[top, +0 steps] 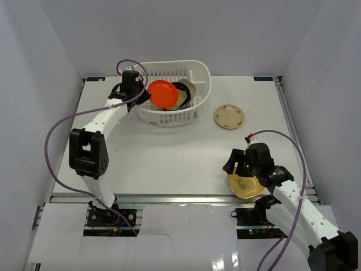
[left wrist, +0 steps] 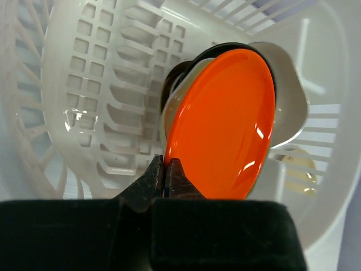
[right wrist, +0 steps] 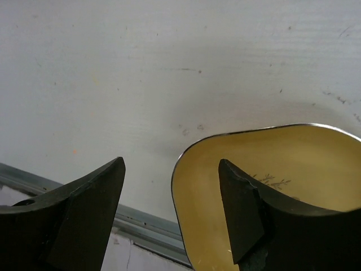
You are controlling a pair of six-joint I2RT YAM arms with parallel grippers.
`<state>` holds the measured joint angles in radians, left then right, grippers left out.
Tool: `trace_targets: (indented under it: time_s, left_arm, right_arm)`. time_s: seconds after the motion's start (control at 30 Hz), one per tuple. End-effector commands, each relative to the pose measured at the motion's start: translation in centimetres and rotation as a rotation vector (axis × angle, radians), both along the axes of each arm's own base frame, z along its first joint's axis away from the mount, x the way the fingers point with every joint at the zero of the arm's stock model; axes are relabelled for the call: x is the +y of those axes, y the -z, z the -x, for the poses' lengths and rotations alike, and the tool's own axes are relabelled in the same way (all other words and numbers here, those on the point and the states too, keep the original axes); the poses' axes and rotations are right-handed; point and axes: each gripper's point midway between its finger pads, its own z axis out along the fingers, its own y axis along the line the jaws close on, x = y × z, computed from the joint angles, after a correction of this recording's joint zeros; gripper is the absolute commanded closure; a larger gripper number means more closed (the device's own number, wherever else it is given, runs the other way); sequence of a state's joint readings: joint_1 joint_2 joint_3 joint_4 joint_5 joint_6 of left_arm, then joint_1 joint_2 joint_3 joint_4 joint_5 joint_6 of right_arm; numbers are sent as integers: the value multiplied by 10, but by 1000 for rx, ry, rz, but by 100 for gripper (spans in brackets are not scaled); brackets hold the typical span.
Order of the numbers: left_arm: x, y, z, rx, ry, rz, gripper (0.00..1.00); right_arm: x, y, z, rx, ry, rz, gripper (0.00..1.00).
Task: Place the plates into the plastic bin on the countertop
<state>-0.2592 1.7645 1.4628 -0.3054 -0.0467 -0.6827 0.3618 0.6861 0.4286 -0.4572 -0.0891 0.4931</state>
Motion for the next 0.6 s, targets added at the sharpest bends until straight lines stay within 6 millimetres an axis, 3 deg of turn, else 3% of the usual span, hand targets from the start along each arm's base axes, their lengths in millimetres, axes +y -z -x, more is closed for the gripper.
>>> trace_targets:
  time_s: [0.0, 0.03, 0.07, 0.1, 0.2, 0.27, 0.3, 0.37, 0.4, 0.43, 0.47, 0.5, 0.53, 0.57]
  left_arm:
    - [-2, -21, -21, -21, 42, -11, 94]
    - [-3, -16, -23, -1, 53, -27, 82]
    - [-4, -22, -27, -14, 55, -27, 58]
    - [-4, -26, -27, -26, 55, -24, 46]
    - [-12, -68, -16, -129, 103, 33, 11]
    - [-18, -95, -6, -183, 136, 67, 5]
    - [-17, -118, 4, -228, 148, 82, 4]
    - [-23, -140, 23, -264, 191, 111, 4]
    - [-25, -155, 44, -296, 216, 124, 3]
    - [-29, -161, 59, -308, 253, 135, 3]
    - [-31, -165, 72, -322, 282, 132, 3]
    - [-35, -144, 89, -283, 313, 128, 2]
    - [-34, -164, 117, -345, 355, 131, 2]
    - [-34, -160, 133, -352, 379, 130, 2]
  right_arm:
    - [-1, 16, 18, 87, 5, 67, 26]
    - [4, 18, 22, 105, -14, 78, 25]
    - [3, 22, 24, 114, -17, 100, 25]
    - [5, 25, 26, 124, -31, 117, 24]
    - [7, 45, 37, 190, -64, 219, 23]
    - [9, 48, 35, 182, -55, 258, 27]
    - [9, 52, 35, 196, -51, 279, 43]
    - [11, 44, 24, 159, -27, 304, 63]
    - [9, 42, 20, 154, -12, 326, 85]
    - [1, 38, 15, 130, 20, 370, 92]
    - [5, 22, 5, 92, 37, 365, 92]
    - [8, 10, 2, 62, 36, 363, 92]
    - [12, -17, -10, 5, 41, 361, 92]
    - [17, -36, -16, -40, 34, 348, 92]
